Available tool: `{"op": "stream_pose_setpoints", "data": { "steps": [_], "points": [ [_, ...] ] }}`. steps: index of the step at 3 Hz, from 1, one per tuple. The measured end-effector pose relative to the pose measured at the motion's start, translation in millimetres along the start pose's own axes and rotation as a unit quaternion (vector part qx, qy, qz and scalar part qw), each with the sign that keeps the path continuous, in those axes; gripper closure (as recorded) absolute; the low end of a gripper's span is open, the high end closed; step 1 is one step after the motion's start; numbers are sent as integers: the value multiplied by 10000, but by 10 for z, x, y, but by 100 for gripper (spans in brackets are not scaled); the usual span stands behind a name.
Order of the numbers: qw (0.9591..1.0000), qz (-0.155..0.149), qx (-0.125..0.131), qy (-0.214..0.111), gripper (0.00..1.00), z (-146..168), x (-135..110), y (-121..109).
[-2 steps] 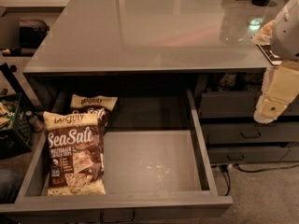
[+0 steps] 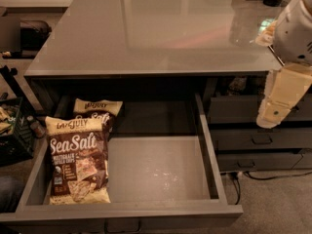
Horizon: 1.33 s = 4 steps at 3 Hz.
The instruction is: Pick brown chip bag from top drawer and place on counter
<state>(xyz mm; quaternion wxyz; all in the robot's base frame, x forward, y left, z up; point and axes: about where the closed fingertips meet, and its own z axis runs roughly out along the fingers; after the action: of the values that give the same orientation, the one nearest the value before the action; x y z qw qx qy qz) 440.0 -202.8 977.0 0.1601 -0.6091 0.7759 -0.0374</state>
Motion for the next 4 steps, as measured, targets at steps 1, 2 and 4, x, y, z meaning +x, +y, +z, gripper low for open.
{"op": "stream_pose_setpoints", "data": {
  "steps": [1, 2, 4],
  "points": [
    [9998, -159, -133, -32, 0, 116, -340, 5],
    [9986, -395, -356, -57, 0, 329, -743, -6],
    [9973, -609, -351, -199, 0, 529, -1089, 111]
  ]
}}
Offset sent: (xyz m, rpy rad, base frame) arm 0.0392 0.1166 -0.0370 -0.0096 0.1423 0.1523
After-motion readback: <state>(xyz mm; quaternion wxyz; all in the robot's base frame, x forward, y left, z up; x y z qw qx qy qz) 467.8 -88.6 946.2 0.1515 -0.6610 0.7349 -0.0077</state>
